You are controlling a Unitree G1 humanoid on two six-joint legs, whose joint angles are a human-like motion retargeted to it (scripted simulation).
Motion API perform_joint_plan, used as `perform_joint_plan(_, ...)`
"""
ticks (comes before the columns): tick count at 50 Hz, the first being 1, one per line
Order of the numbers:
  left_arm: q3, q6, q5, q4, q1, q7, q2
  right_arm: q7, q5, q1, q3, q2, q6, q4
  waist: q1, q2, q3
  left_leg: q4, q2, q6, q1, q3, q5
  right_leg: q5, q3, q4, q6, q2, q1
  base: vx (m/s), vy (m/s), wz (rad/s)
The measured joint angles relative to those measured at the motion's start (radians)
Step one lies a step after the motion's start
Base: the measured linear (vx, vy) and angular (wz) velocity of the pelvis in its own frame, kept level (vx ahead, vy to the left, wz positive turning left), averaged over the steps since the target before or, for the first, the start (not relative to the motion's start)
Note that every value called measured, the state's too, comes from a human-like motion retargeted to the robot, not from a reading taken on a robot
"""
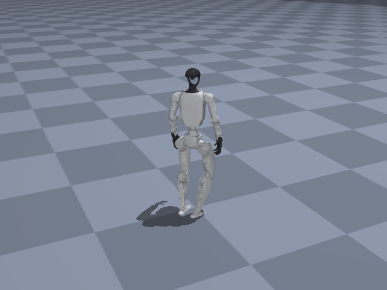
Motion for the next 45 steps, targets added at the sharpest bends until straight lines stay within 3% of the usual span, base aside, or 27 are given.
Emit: perform_joint_plan(45,0.007,-0.009,-0.040,-0.038,-0.029,-0.014,0.018,-0.018,0.121,0.072,-0.085,0.051,-0.007,0.042,0.131,-0.030,-0.018,0.141,0.007,0.010,-0.091,-0.037,-0.062,0.009,-0.049,-0.038,0.043,0.000,0.009,0.00,0.00,0.00)
